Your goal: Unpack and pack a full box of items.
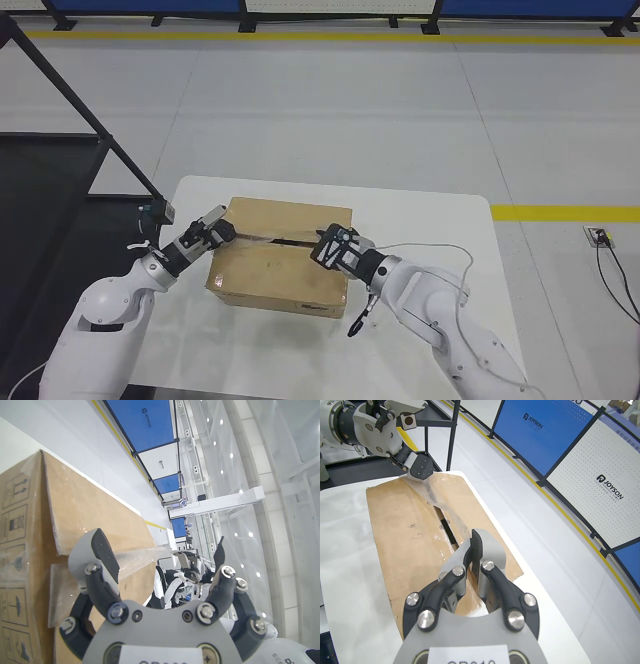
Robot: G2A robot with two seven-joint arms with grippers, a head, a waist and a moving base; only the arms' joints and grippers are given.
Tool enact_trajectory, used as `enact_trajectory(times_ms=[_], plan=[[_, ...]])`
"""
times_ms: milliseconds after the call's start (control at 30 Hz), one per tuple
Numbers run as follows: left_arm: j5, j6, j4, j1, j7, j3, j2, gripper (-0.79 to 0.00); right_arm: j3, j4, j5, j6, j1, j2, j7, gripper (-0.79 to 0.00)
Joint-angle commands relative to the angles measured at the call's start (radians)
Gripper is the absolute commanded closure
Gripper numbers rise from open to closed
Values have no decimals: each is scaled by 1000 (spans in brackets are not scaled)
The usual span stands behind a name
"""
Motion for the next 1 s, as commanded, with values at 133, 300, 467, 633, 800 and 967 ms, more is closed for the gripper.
enact_trajectory(times_ms=[133, 300, 467, 633, 800, 967], plan=[[5, 4, 30, -23, 9, 23, -5, -785, -4, 46, 18, -8, 14, -4, 9, 0], [10, 2, 55, -43, 11, 43, -9, -785, -8, 71, 21, -3, 19, -7, 9, 0], [15, -1, 72, -56, 12, 56, -12, -785, -9, 80, 17, -12, 20, -7, 22, 0], [16, -5, 85, -64, 10, 65, -14, -785, -6, 89, 26, -21, 22, -8, 33, -34], [17, -9, 97, -67, 6, 71, -16, -785, -2, 99, 38, -24, 25, -9, 33, -243], [15, -10, 101, -69, 4, 73, -17, -785, 5, 99, 47, -21, 25, -10, 26, -551]])
